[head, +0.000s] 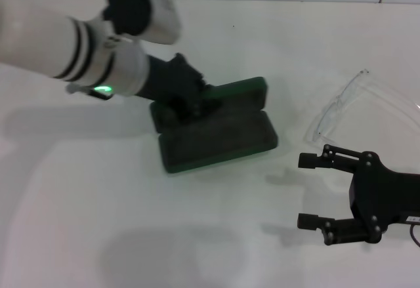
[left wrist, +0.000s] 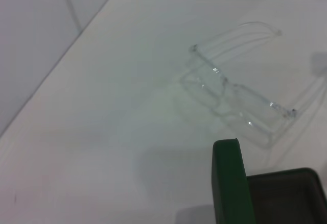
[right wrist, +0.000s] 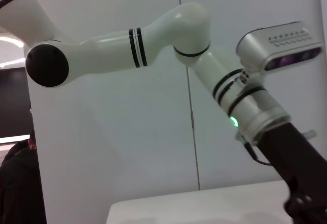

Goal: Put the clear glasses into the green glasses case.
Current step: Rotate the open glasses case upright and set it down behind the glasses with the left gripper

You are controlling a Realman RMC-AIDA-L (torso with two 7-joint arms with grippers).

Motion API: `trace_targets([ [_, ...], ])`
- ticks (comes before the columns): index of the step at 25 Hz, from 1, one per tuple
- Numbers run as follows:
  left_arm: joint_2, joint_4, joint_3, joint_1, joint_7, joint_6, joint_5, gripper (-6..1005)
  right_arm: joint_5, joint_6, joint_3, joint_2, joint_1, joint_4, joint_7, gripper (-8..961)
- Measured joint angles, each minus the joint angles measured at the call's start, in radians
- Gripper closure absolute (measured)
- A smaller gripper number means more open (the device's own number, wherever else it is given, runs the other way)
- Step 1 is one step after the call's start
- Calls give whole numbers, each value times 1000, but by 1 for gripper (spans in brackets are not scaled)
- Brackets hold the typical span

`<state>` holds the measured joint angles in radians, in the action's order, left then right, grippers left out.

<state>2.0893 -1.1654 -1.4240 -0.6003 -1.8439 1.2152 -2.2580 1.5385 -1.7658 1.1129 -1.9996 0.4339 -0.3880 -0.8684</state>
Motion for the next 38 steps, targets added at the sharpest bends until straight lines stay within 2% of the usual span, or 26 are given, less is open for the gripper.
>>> trace_targets([
  [7, 0, 28, -126, -76, 1, -65, -5, 757, 1, -5, 10, -11, -13, 0, 36, 72],
  [18, 4, 43, -250, -106, -10, -149, -6, 730, 10, -6, 16, -13, -21, 7, 71, 73],
  [38, 9, 43, -282, -94, -35, -189, 5, 681, 12, -6, 16, -13, -26, 6, 72, 74],
])
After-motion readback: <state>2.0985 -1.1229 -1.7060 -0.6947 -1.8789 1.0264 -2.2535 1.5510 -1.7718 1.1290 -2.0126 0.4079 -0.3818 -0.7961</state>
